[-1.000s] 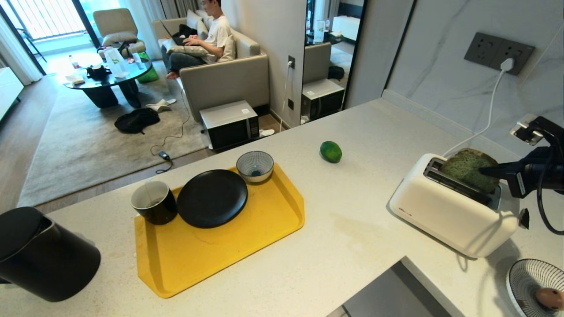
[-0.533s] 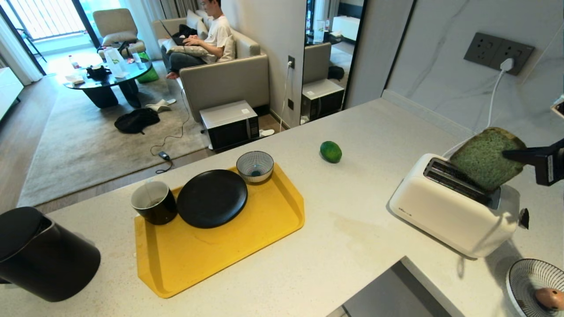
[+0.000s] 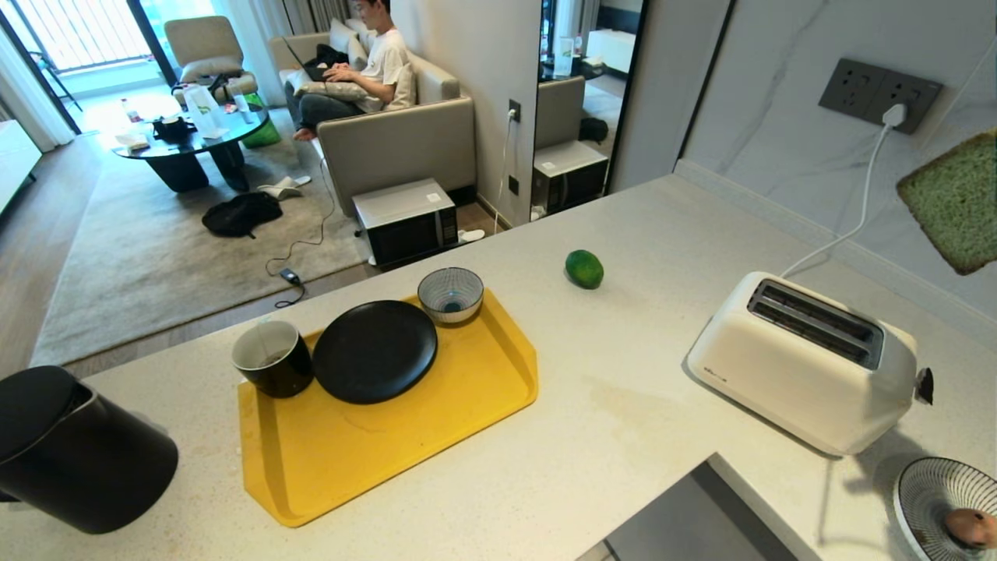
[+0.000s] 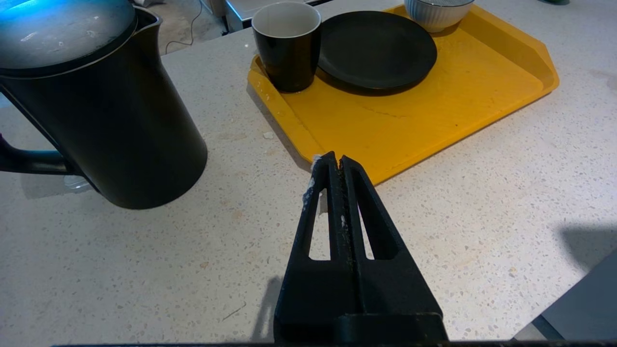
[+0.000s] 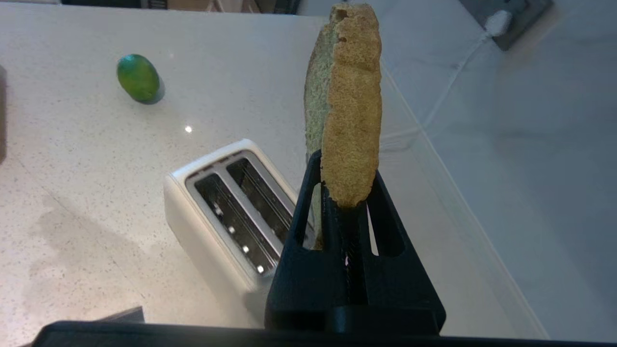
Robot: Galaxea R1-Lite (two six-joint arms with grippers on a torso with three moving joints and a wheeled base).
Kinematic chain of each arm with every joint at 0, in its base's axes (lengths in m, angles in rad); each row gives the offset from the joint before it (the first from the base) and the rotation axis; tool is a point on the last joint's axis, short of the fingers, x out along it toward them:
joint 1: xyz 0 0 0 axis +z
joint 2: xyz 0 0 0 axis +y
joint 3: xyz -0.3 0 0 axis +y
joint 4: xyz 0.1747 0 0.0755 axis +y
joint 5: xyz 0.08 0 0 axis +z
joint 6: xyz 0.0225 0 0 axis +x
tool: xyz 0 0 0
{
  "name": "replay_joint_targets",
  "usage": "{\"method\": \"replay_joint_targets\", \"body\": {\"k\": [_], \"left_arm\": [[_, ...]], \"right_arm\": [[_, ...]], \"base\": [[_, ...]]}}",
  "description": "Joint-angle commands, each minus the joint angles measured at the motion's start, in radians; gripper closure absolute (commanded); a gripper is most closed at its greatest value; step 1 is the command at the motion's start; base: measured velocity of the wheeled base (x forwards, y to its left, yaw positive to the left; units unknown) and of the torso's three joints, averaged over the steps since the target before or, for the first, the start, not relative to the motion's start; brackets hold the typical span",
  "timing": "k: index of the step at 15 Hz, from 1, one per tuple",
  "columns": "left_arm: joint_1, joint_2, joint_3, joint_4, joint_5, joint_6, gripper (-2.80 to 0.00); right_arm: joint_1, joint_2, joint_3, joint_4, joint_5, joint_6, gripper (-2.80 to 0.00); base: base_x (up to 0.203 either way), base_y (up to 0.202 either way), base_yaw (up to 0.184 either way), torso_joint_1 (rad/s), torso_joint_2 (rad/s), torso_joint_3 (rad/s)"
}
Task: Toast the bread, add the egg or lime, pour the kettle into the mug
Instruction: Put the baked bread on a plate
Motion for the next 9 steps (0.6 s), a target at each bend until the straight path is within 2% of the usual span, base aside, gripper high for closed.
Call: {"method": "replay_joint_targets", "body": {"k": [1, 2, 5, 9], "left_arm": [[0.0, 0.001, 0.0, 0.0, 0.0, 0.0, 0.0], [0.0, 0.001, 0.002, 0.0, 0.0, 0.0, 0.0], [0.0, 0.001, 0.0, 0.0, 0.0, 0.0, 0.0], [0.0, 0.001, 0.0, 0.0, 0.0, 0.0, 0.0]], "right_arm": [[0.0, -0.081, 0.009, 0.03, -0.054, -0.002, 0.0], [0.001, -0.096, 0.018, 0.041, -0.094, -0.003, 0.0], [0.002, -0.131, 0.067, 0.025, -0.132, -0.002, 0.0], [0.009, -0.141, 0.127, -0.122, -0.219, 0.001, 0.0]], "base": [[0.0, 0.0, 0.0, 0.0, 0.0, 0.0], [0.0, 0.0, 0.0, 0.0, 0.0, 0.0], [0.0, 0.0, 0.0, 0.0, 0.0, 0.0], [0.0, 0.0, 0.0, 0.0, 0.0, 0.0]]}}
